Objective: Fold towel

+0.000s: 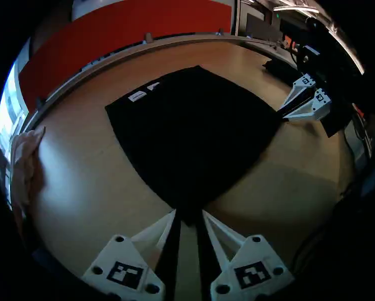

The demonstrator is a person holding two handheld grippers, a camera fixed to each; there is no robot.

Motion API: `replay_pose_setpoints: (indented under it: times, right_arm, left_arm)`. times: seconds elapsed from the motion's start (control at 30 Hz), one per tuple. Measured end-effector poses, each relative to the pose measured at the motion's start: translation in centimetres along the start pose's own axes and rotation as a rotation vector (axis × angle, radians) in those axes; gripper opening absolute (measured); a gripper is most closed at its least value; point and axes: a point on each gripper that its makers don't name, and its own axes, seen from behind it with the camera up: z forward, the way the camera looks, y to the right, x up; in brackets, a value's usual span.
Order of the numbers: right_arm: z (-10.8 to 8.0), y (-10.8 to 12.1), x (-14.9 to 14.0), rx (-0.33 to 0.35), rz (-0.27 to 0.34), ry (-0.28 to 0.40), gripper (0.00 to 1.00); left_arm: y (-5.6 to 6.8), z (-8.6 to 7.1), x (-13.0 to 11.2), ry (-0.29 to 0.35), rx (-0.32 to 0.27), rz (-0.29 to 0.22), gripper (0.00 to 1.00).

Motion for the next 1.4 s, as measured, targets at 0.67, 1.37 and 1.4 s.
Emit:
replay_pose_setpoints:
  times: [0.67,1.37,1.4]
  right_arm:
    - [-5.0,1.3,4.2,-0.048,0.053,0.136,0.13]
    - [-11.7,0.9,7.6,-0.037,0.033,0.209,0.13]
    - [-11.9,0.9,7.7,-0.035,0.032,0.210,0.13]
  left_arm:
    - [0.2,-4.1,4.6,0.065,0.001,-0.071,0.08]
    - [1.4,-9.8,8.2,0.098,0.000,-0.119,0.08]
    - [1.5,-10.0,8.3,0.098,-0.001,-0.122,0.08]
